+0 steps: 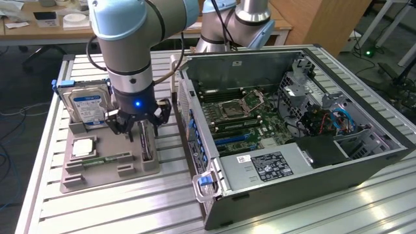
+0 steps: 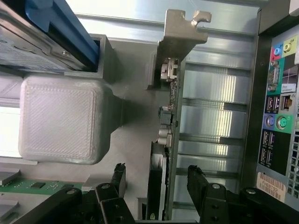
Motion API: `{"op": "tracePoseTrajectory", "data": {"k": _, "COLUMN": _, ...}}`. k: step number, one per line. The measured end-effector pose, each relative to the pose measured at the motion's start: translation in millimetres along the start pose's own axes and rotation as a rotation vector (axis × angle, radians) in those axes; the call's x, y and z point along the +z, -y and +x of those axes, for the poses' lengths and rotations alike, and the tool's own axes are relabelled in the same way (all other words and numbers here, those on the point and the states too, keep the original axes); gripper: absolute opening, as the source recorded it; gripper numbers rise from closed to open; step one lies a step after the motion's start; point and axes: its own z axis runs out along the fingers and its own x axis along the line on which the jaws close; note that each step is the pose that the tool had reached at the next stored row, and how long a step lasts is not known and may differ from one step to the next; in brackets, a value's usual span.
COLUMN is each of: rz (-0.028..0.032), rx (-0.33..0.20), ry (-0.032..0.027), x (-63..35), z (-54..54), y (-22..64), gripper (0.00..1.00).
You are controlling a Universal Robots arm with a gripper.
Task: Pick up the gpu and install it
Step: 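Pick up the gpu and move the gpu toward the slot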
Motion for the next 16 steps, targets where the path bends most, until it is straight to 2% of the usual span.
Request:
{"op": "tracePoseTrajectory", "data": {"k": 9, "rz": 0.0, "rx": 0.0, "ry": -0.0001, "x": 2.9, "z": 0.0, "y": 0.2, "gripper": 0.64}}
{"op": "tracePoseTrajectory", "data": {"k": 10, "rz": 0.0, "rx": 0.0, "ry": 0.0, "x": 2.9, "z": 0.0, "y": 0.2, "gripper": 0.56}}
{"op": "tracePoseTrajectory", "data": {"k": 12, "rz": 0.0, "rx": 0.0, "ry": -0.0001, "x": 2.9, "z": 0.0, "y": 0.2, "gripper": 0.55}}
{"op": "tracePoseTrajectory", "data": {"k": 13, "rz": 0.0, "rx": 0.0, "ry": 0.0, "x": 2.9, "z": 0.0, "y": 0.2, "gripper": 0.49}}
{"op": "tracePoseTrajectory", "data": {"k": 14, "rz": 0.0, "rx": 0.0, "ry": 0.0, "x": 2.9, "z": 0.0, "y": 0.2, "gripper": 0.49}}
{"op": "tracePoseTrajectory", "data": {"k": 15, "rz": 0.0, "rx": 0.0, "ry": 0.0, "x": 2.9, "z": 0.0, "y": 0.2, "gripper": 0.42}}
{"op": "tracePoseTrajectory", "data": {"k": 16, "rz": 0.0001, "rx": 0.0, "ry": 0.0, "x": 2.9, "z": 0.0, "y": 0.2, "gripper": 0.42}}
